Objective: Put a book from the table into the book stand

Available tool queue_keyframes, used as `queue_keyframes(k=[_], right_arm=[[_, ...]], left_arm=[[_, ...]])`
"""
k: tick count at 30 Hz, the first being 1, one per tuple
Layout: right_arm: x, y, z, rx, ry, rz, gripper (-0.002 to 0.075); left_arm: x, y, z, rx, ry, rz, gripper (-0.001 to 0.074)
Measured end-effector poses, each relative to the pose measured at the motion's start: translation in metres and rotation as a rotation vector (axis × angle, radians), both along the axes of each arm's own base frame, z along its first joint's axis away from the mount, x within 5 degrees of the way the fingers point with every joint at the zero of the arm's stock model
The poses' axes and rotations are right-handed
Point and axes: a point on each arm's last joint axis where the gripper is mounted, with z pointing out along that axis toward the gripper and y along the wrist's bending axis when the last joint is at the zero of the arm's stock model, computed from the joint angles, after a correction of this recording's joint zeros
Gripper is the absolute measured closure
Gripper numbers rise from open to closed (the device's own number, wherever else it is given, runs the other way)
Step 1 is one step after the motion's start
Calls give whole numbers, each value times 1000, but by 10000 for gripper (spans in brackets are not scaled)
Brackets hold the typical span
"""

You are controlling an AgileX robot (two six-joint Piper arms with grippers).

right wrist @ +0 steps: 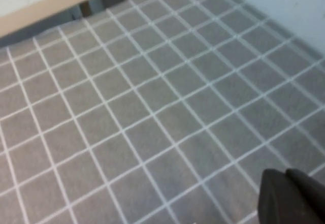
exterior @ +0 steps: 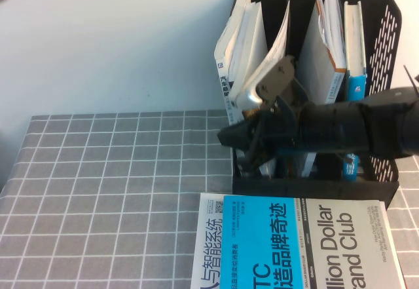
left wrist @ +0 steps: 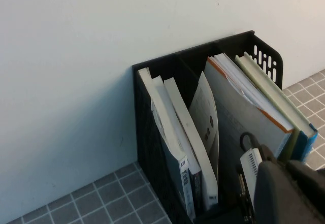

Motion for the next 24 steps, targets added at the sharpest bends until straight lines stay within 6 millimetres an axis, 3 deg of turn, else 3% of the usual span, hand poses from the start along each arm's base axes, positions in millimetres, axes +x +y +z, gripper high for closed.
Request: queue_keyframes(k=[9,18,24], right_arm=[[-4,4,19,78,-10,33,729],[-19,-3,67,126,-120,49,729],[-29,1,67,111,-65,110,729]], left_arm=[[-43,21,-35,-96,-59,-15,736],[-89,47,-56,-208,-189,-14,736],[-117,61,-86,-239,-224,-24,737]])
